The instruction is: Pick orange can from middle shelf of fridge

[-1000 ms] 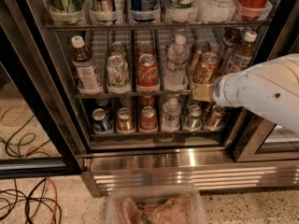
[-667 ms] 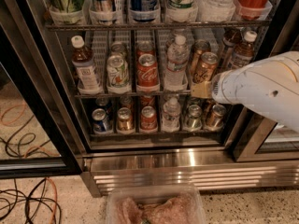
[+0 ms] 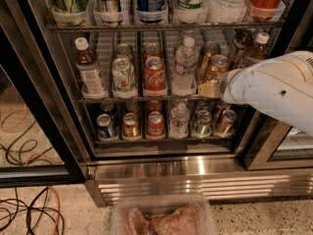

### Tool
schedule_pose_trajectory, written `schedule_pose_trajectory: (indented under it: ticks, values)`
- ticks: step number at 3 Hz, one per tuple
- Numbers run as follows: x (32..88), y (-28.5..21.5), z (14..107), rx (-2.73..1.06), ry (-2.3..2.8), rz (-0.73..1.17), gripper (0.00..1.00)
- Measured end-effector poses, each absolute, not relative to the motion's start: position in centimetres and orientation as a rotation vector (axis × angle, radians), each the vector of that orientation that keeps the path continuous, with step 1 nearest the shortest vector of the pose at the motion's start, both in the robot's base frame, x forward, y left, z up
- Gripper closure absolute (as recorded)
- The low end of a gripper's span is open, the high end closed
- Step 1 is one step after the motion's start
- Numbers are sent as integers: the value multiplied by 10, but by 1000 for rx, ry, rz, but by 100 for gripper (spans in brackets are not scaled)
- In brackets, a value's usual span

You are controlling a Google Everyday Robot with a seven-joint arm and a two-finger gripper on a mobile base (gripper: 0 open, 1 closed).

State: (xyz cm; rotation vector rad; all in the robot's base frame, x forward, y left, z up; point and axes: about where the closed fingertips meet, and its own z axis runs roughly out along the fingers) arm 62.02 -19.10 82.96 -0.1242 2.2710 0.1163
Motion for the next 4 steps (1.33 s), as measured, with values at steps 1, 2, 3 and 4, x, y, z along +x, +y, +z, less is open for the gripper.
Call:
schedule_pose_trajectory:
  ticks: [1, 2, 3, 4]
  values:
    - [631, -191, 829, -114, 2253, 118, 34]
    - [642, -193, 833, -108, 2227, 110, 34]
    - [653, -193, 839, -99, 2194, 114, 37]
    - [661, -194, 843, -86, 2169, 123, 37]
